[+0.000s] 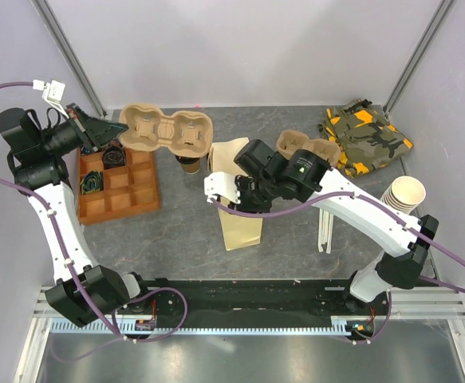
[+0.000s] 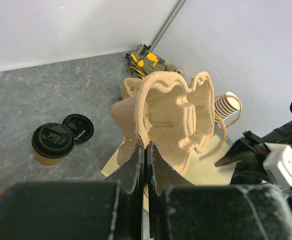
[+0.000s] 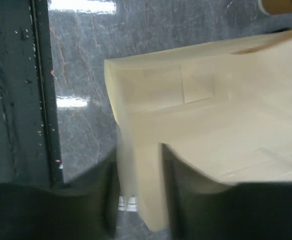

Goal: Pack the takeout coffee

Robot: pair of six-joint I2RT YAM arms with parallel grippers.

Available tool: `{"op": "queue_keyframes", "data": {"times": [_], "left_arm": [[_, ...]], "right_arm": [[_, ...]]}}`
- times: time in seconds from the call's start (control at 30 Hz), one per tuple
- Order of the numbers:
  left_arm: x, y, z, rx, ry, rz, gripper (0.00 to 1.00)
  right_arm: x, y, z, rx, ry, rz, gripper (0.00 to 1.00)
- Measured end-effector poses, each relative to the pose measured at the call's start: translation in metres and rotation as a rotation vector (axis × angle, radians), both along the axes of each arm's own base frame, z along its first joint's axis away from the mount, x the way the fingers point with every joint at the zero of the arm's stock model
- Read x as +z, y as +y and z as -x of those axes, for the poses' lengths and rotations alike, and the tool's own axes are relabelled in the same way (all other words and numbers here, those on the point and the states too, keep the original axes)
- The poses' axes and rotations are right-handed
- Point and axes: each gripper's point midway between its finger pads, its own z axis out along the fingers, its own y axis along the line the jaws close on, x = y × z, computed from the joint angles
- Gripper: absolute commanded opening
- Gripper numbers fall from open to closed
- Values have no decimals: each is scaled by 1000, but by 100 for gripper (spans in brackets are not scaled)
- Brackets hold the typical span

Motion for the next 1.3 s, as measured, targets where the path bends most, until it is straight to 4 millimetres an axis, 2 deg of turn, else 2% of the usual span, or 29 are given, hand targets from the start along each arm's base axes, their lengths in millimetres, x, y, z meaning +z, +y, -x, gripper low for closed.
{"op": "queue_keyframes", "data": {"times": [0.03, 0.07, 0.17, 0.23, 0.43, 0.5, 0.53, 0.63, 0.7, 0.77, 1.0, 1.13, 1.3], "left_arm": [[1, 0, 0, 0, 0, 0, 2], [2, 0, 0, 0, -2, 0, 2], [5, 0, 1, 1, -7, -1, 2], [7, 0, 1, 3, -11, -3, 2], [10, 2, -2, 5, -11, 0, 2], [9, 3, -3, 6, -6, 4, 2], [9, 3, -4, 7, -4, 5, 2], [9, 5, -7, 13, -1, 9, 2], [10, 5, -8, 17, 1, 14, 2], [11, 6, -9, 25, 0, 18, 2], [0, 10, -13, 42, 37, 59, 2], [-2, 15, -13, 56, 47, 70, 2], [-1, 23, -14, 83, 46, 71, 2]], "right_arm": [[0, -1, 0, -9, 7, 1, 80], [0, -1, 0, -13, 10, -2, 85], [11, 0, 0, -24, 12, -24, 89], [35, 5, -1, -21, -10, -81, 90], [133, 13, -11, -23, -154, -326, 90], [166, 5, -32, -74, -212, -419, 90], [177, -1, -45, -108, -234, -447, 90], [202, -26, -102, -245, -322, -512, 90], [200, -35, -134, -306, -348, -513, 90], [187, -30, -160, -327, -343, -504, 90], [140, 8, -212, -292, -293, -500, 83], [109, 23, -224, -244, -247, -476, 78], [68, 26, -214, -161, -173, -407, 72]]}}
